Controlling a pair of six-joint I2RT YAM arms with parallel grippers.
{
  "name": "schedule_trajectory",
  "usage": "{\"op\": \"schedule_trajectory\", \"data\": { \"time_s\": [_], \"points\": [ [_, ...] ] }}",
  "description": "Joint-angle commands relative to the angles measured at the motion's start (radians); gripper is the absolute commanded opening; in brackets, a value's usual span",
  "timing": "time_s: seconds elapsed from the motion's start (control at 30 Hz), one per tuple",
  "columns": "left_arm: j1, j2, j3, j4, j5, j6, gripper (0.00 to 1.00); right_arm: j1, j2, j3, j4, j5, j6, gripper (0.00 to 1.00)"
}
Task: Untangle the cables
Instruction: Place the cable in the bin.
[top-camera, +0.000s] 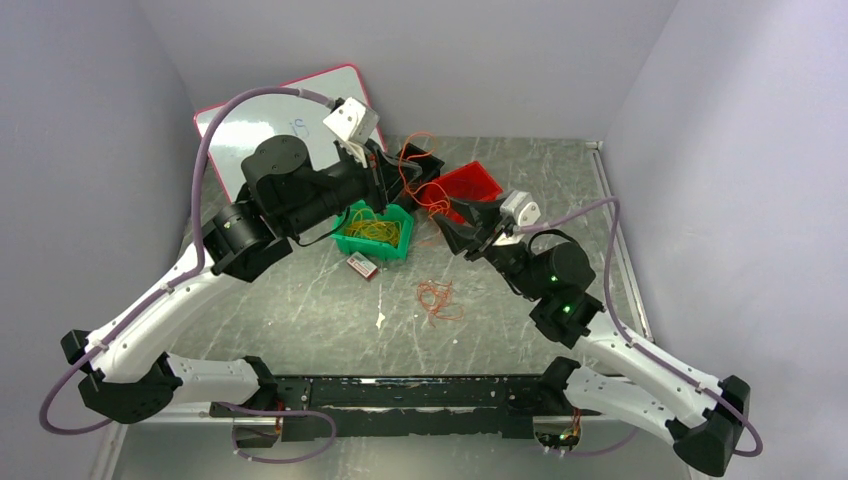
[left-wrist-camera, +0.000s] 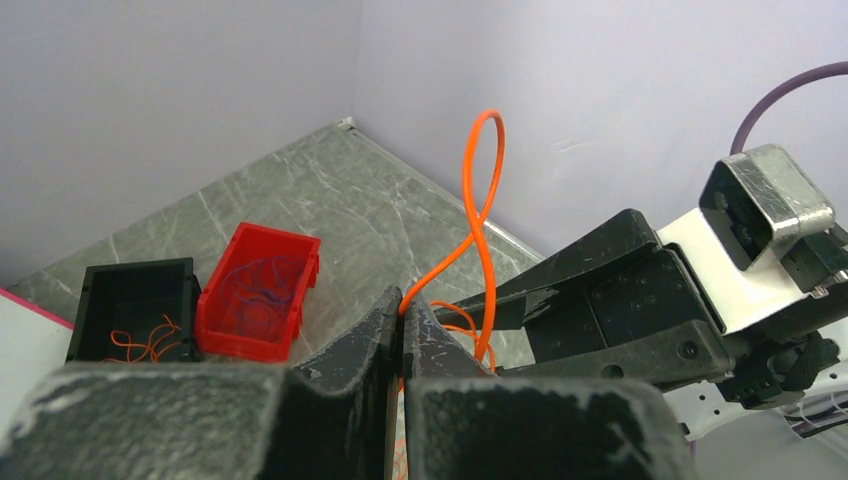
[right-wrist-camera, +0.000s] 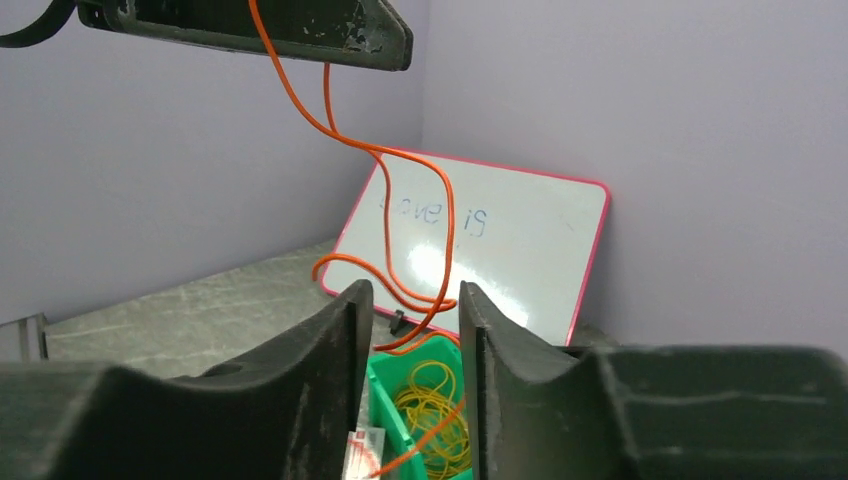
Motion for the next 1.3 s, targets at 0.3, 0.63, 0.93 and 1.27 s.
{"op": "schedule_trajectory", "data": {
  "time_s": [0.3,0.63,0.93,1.27],
  "points": [
    [-0.004,-0.028,-0.024,0.032,0.014,-0.005,0.07,0.004,0.003,-0.021,0.138,0.007,0.043,0.22],
    [-0.004,-0.034,-0.059,0.029,-0.03,-0.021,0.13,0.004,-0.007,-0.003,0.1,0.072,0.058,0.0],
    [-0.004,-0.076,-0.136,0.009,-0.086,-0.03,0.49,0.003,-0.012,0.07,-0.062,0.373,0.031,0.0],
    [-0.003,-0.136,-0.221,-0.074,-0.238,-0.043,0.54,0.002,0.028,0.1,-0.062,0.459,-0.042,0.0]
  ]
}}
